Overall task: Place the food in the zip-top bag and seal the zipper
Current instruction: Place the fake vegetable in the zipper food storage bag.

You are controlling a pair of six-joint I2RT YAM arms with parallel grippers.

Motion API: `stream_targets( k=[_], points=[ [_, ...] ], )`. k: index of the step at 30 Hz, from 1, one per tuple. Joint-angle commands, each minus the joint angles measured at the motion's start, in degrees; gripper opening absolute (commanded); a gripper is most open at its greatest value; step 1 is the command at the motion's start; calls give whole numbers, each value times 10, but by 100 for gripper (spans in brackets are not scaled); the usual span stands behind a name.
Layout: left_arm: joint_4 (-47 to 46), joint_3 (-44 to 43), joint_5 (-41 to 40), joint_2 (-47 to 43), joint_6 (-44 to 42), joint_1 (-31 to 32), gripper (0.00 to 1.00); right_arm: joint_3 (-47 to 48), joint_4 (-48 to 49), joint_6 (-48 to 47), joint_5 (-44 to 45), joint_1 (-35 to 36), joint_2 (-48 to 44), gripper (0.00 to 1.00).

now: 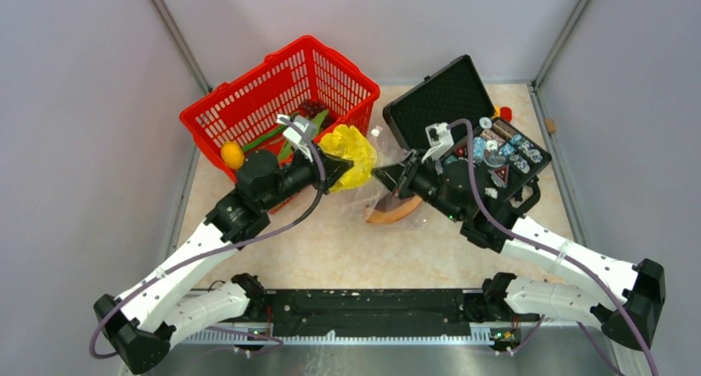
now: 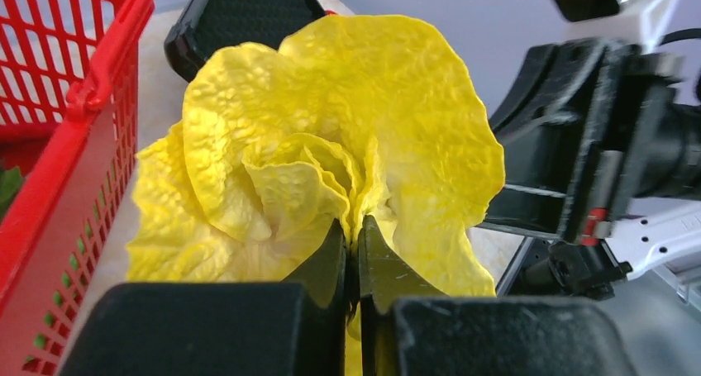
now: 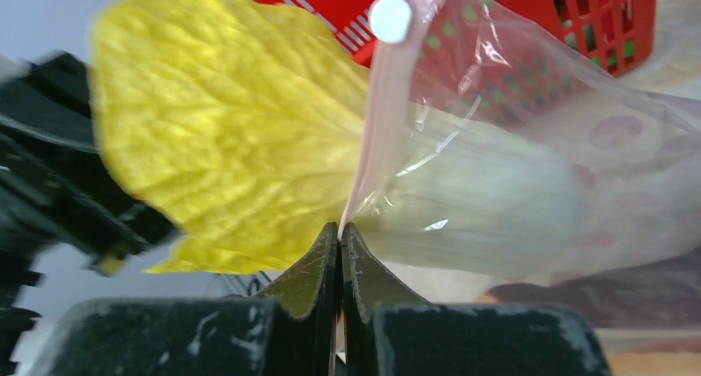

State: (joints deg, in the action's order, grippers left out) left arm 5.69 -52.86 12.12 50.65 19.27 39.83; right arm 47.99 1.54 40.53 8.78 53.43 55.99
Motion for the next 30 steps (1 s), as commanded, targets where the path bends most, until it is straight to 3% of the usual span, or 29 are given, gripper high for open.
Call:
stream_targets(
  k=[1,4,9,15,17,18,19,20,21,24,27,30],
  points=[
    [-107,30,-39,22,38,23,0,-3,116,88,-7,-5,-1,0],
    [-139,71,-132,7,30,59,0,0,149,119,-3,-6,-1,0],
    [-193,88,-206,2,-4,120,0,-4,211,170,-8,-5,7,0],
    [-132,60,-169,25,-68,139,0,5,227,164,4,-5,10,0],
    [-61,30,-130,44,-95,139,14,6,220,156,15,-5,5,0],
    [-10,10,-134,54,-96,139,26,5,215,152,22,-5,2,0],
    [38,-15,-139,61,-94,139,54,4,210,146,27,-5,0,0],
    [77,-35,-144,61,-94,139,72,4,204,137,31,-6,-3,0],
    [94,-44,-153,52,-94,139,80,5,192,128,36,-5,-5,0],
    [72,-40,-178,-9,-95,139,98,3,165,109,54,-6,-11,0],
    [50,-43,-206,-61,-98,139,99,6,139,93,70,-5,-16,0],
    [104,-65,-262,-71,-96,138,99,11,128,78,77,-6,-20,0]
  ],
)
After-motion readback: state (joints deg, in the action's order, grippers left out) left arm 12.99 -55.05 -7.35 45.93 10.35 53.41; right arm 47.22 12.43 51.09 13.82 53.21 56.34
